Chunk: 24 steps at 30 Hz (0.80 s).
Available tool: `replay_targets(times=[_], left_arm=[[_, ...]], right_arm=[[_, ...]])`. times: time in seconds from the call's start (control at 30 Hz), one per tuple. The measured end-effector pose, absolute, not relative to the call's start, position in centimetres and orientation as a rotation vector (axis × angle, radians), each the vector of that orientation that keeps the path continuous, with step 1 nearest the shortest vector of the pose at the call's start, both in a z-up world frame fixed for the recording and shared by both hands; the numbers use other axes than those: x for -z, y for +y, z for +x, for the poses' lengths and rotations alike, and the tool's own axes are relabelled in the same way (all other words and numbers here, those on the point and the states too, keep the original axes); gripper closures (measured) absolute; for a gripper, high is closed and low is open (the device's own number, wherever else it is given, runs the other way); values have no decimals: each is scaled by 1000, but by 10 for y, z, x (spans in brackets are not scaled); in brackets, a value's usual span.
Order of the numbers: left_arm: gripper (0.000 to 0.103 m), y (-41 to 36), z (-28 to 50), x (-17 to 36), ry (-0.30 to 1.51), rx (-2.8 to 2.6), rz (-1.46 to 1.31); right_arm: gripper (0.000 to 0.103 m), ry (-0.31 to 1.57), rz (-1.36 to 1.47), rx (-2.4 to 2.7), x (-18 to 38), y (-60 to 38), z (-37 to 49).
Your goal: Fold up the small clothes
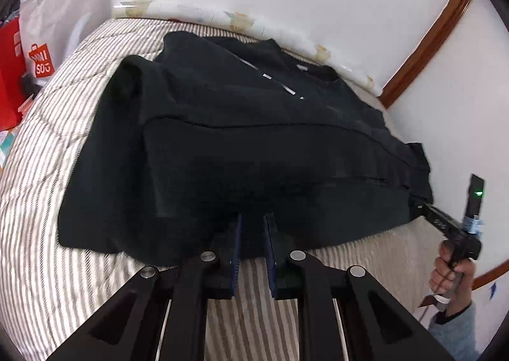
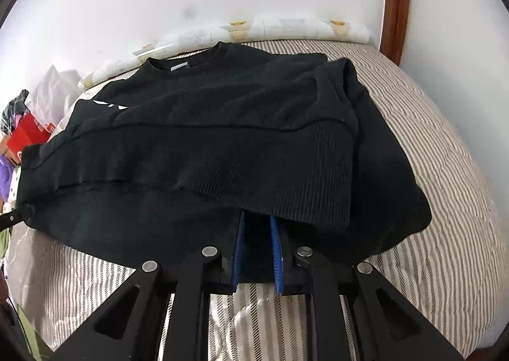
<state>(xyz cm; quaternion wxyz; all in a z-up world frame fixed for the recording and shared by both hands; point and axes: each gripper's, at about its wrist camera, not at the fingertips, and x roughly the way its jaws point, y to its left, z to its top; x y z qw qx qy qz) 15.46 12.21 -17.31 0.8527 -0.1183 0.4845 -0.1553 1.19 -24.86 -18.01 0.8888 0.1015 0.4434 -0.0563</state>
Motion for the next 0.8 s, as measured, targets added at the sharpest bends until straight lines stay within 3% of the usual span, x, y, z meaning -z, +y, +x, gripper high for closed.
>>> replay_targets(times=[0.37, 0.7, 0.8], left_arm=[[90, 96, 196, 155, 972, 273, -91], [90, 120, 254, 143, 912, 239, -158], [90, 120, 277, 148, 932, 241, -159]], right_arm=[[88, 896, 190, 129, 164, -251, 48], [88, 789, 202, 158, 140, -275, 105], [83, 781, 187, 186, 139, -283, 126]])
